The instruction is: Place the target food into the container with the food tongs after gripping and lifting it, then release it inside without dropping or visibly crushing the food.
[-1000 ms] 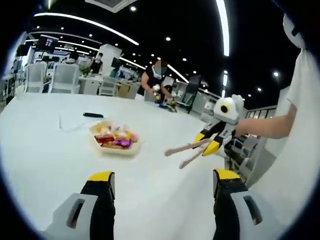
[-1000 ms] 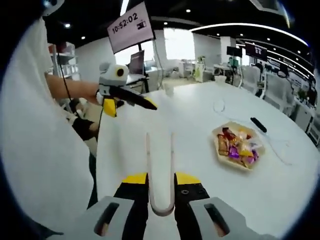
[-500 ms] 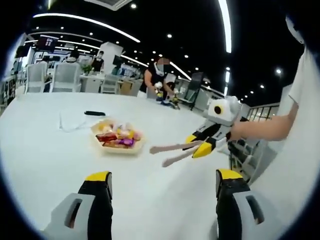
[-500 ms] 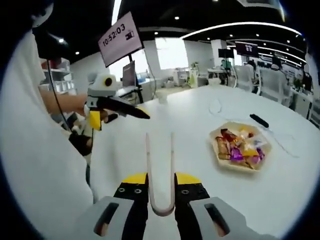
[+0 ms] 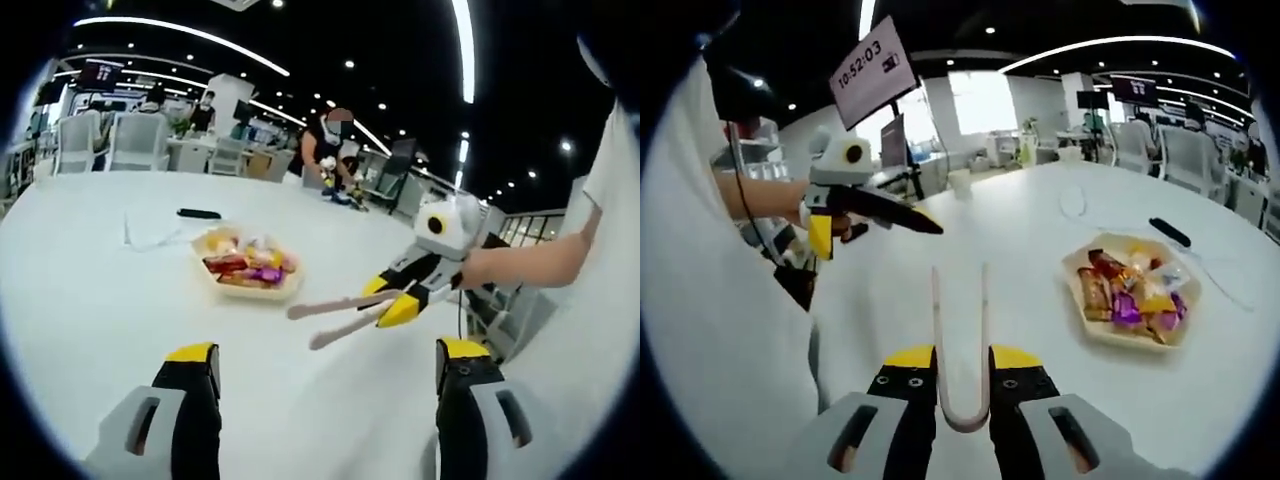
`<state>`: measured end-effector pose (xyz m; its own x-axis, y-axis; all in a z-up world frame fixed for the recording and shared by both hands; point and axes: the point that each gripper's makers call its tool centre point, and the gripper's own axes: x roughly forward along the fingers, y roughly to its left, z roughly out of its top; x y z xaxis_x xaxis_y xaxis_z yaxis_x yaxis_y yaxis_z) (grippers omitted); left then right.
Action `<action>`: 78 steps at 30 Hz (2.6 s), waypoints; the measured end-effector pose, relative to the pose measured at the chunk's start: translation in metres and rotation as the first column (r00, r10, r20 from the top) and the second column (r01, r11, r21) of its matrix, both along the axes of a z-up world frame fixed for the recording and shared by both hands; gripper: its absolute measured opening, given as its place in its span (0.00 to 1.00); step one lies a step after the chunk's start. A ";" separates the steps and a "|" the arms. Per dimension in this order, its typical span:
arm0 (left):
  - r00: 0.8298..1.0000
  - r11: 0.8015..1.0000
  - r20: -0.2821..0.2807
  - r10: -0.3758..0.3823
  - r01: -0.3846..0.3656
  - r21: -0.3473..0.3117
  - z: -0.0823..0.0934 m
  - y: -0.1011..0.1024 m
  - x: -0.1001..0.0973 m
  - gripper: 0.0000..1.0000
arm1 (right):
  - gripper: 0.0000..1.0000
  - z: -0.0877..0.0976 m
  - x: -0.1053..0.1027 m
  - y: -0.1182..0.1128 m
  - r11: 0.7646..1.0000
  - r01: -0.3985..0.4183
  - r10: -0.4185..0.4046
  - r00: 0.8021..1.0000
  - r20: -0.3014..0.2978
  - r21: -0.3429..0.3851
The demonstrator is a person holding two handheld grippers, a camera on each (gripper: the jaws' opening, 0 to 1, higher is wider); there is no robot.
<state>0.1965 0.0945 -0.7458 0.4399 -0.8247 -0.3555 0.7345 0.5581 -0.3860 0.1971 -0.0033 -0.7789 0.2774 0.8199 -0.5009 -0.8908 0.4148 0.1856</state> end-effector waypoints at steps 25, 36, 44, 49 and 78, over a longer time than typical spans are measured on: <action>0.992 0.995 -0.086 0.096 -0.098 -0.014 -0.025 0.007 0.014 0.99 | 0.18 -0.051 0.023 -0.001 1.000 -0.011 0.009 0.996 -0.092 -0.016; 0.990 0.994 -0.094 0.104 -0.106 -0.013 -0.029 0.003 0.016 0.99 | 0.18 -0.067 0.029 0.003 0.997 -0.065 0.060 0.993 -0.103 -0.044; 0.987 0.992 -0.098 0.126 -0.128 -0.014 -0.033 0.005 0.018 0.99 | 0.19 -0.079 0.031 0.000 0.992 -0.091 0.083 0.992 -0.092 -0.088; 0.986 0.991 -0.103 0.133 -0.136 -0.015 -0.036 0.005 0.017 0.99 | 0.19 -0.081 0.032 0.000 0.986 -0.112 0.105 0.992 -0.064 -0.126; 0.982 0.980 -0.057 0.180 -0.184 -0.073 -0.016 0.011 0.010 0.98 | 0.30 -0.039 0.033 -0.019 0.984 0.151 -0.152 0.988 -0.003 -0.095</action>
